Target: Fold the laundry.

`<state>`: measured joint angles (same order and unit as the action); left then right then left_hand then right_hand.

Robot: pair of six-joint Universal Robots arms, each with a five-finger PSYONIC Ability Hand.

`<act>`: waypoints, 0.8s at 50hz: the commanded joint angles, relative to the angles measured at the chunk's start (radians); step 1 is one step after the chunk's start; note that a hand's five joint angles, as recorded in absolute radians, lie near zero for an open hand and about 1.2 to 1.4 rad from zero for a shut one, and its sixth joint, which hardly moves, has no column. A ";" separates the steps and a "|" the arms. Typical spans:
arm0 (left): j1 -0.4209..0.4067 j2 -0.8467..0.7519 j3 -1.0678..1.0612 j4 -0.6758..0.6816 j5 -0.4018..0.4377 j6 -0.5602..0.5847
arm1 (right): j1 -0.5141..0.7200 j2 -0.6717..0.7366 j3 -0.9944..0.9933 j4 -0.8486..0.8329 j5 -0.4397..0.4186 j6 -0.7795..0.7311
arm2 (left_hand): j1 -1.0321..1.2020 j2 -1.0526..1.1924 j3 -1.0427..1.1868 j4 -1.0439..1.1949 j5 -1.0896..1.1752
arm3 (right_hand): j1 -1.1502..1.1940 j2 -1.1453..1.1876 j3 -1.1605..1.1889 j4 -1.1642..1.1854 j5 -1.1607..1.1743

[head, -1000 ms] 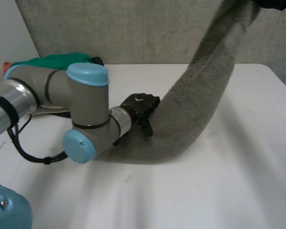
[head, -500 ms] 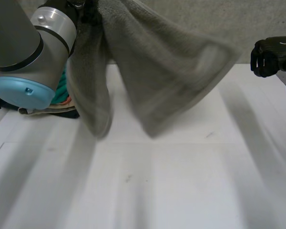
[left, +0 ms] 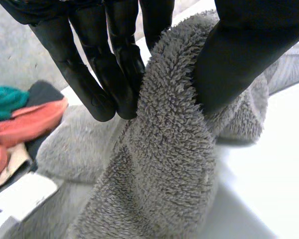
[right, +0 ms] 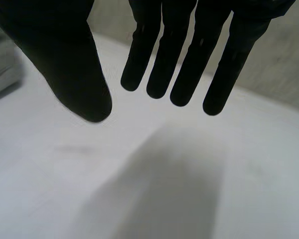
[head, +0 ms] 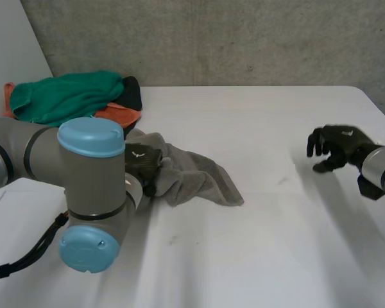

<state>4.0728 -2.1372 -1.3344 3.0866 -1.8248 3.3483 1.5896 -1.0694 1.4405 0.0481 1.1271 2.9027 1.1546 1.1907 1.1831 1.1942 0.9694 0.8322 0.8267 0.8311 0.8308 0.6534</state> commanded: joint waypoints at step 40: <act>0.077 0.221 -0.023 -0.176 0.139 0.037 | 0.429 -0.079 -0.163 0.266 0.383 -0.091 | 0.242 0.206 0.213 0.202 0.252 | 0.564 0.570 0.565 0.565 0.568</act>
<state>4.1331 -1.8370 -1.3495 2.9570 -1.7296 3.3754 2.0741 -1.0168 1.1375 0.2982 1.5946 3.1668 1.1546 1.1907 1.1831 1.1947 0.9694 1.1206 1.1741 1.1848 1.1913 0.9888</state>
